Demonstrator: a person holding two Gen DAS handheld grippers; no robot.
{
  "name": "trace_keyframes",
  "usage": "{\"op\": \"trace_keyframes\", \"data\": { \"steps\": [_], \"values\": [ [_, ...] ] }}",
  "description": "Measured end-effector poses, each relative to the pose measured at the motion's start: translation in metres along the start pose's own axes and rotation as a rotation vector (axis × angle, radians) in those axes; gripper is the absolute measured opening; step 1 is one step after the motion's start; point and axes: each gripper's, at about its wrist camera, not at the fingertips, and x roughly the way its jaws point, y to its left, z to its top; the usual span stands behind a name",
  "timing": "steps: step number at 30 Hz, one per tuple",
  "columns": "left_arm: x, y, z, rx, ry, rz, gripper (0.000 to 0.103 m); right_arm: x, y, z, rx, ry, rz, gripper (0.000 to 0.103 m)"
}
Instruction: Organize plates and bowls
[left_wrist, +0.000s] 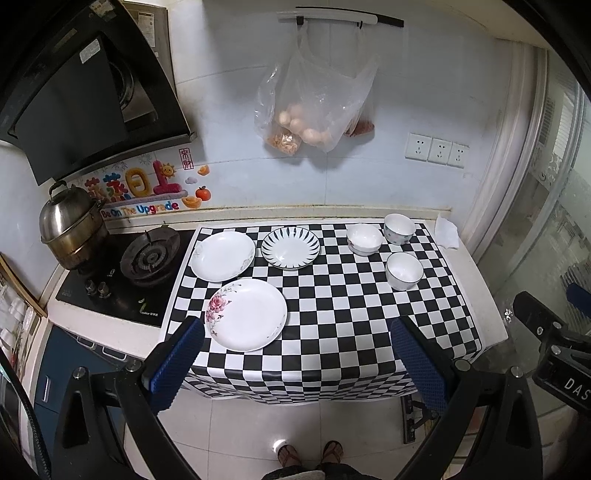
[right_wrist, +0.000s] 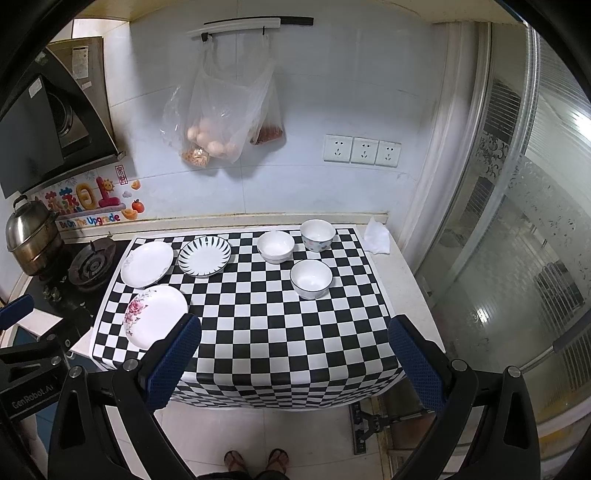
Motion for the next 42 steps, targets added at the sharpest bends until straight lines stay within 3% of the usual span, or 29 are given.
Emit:
{"op": "trace_keyframes", "data": {
  "steps": [19,25,28,30,33,36,42],
  "values": [
    [0.005,-0.005,0.002,0.007,-0.009,0.006,0.103,0.007,0.0,0.0,0.006,0.001,0.008,0.103],
    [0.019,-0.012,0.009,0.001,-0.006,0.024,0.103,0.029,-0.011,0.011,0.022,0.004,0.025,0.103],
    [0.032,-0.005,0.01,-0.015,-0.009,0.049,0.103,0.046,-0.008,0.014,0.006,-0.034,0.052,0.103],
    [0.052,0.011,0.014,-0.041,0.005,0.072,0.103,0.063,0.001,0.013,-0.025,-0.052,0.082,0.103],
    [0.079,0.037,0.014,-0.071,0.036,0.102,0.103,0.108,0.025,0.014,-0.048,0.001,0.161,0.103],
    [0.129,0.078,0.018,-0.105,0.099,0.138,0.103,0.174,0.063,0.015,-0.025,0.114,0.294,0.103],
    [0.242,0.158,0.007,-0.159,0.295,0.129,0.103,0.312,0.147,-0.007,0.008,0.363,0.388,0.103]
  ]
}}
